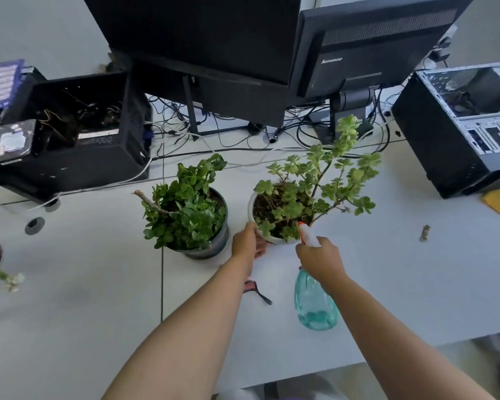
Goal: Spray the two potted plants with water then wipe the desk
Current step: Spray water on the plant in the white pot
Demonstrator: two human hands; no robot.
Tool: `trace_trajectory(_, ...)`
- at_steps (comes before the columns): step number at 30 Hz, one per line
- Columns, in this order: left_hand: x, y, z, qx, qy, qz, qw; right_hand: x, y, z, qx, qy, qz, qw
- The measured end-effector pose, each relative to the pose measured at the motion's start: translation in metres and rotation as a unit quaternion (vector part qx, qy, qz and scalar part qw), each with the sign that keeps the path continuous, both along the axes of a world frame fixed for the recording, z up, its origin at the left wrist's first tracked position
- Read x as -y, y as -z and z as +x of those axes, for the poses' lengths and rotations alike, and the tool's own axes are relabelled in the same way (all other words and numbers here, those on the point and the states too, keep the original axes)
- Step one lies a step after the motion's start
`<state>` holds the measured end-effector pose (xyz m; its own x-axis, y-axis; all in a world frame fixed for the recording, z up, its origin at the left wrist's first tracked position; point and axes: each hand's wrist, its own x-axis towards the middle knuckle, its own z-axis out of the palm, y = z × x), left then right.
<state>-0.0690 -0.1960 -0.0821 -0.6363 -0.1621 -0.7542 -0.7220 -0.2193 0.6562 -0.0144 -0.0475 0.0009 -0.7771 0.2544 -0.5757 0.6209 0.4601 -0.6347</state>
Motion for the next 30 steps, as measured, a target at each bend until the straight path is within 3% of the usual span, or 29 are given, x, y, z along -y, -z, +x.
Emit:
trace_trajectory(3,0.001,-0.003,-0.007,-0.056,-0.014,-0.049,0.997,-0.006,0.005,0.007,0.0,0.009,-0.002,1.0)
trace_trajectory(7,-0.005,-0.008,0.0,-0.058,0.014,-0.076,0.995,-0.009,0.014,0.027,-0.026,0.036,-0.015,0.999)
trace_trajectory(12,-0.022,-0.011,0.011,-0.017,0.038,-0.036,0.998,0.003,0.032,0.054,-0.052,0.018,-0.007,0.998)
trace_trajectory(17,-0.025,-0.01,0.026,0.028,0.124,0.009,0.992,0.01,0.037,0.041,-0.035,-0.011,0.001,0.999)
trace_trajectory(23,-0.024,-0.005,0.028,-0.042,0.036,-0.021,0.998,0.012,0.036,0.031,-0.001,-0.034,0.026,0.999)
trace_trajectory(30,-0.031,-0.013,0.027,-0.032,0.049,-0.021,0.998,0.009,0.033,0.022,-0.021,-0.056,0.029,0.998)
